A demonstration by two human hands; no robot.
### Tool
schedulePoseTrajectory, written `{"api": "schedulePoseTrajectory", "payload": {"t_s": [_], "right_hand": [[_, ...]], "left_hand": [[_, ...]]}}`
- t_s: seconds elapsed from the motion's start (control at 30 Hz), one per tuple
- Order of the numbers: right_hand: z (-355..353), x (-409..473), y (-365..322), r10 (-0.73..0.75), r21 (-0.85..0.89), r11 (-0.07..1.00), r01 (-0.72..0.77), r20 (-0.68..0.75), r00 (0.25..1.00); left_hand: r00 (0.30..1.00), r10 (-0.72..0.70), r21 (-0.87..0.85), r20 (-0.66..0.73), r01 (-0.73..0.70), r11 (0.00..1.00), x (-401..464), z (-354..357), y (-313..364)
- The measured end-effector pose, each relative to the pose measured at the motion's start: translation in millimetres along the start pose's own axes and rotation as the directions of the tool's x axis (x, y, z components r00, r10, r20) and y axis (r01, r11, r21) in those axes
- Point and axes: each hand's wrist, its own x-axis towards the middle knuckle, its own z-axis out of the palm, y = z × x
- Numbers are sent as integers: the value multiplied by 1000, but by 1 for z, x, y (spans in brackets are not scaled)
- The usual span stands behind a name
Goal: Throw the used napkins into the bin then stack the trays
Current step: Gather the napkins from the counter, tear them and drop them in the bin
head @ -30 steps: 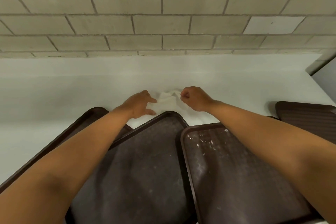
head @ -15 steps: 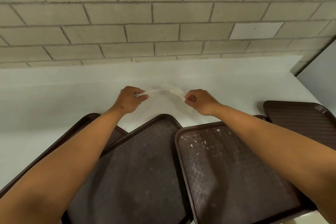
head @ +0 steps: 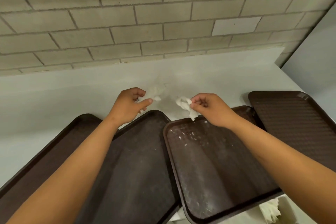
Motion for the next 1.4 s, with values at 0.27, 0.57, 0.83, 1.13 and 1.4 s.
{"api": "schedulePoseTrajectory", "payload": {"t_s": [0.27,0.57,0.83,1.13,1.4], "right_hand": [[-19,-95,25,30,246,969,-17,-47,998],[-77,-212,91,46,373,928,-2,-109,993],[-138,-294,139,34,367,930,29,-164,986],[-166,-330,184,93,302,953,-21,-226,970],[-183,-340,207,191,280,953,-116,-254,948]], "left_hand": [[997,-38,-102,69,45,994,-85,94,20],[995,-69,-198,78,83,977,-171,211,77],[994,-67,-189,84,82,979,-223,287,124],[987,-28,-77,160,41,996,-238,337,147],[966,11,-128,257,23,992,-212,377,148]]}}
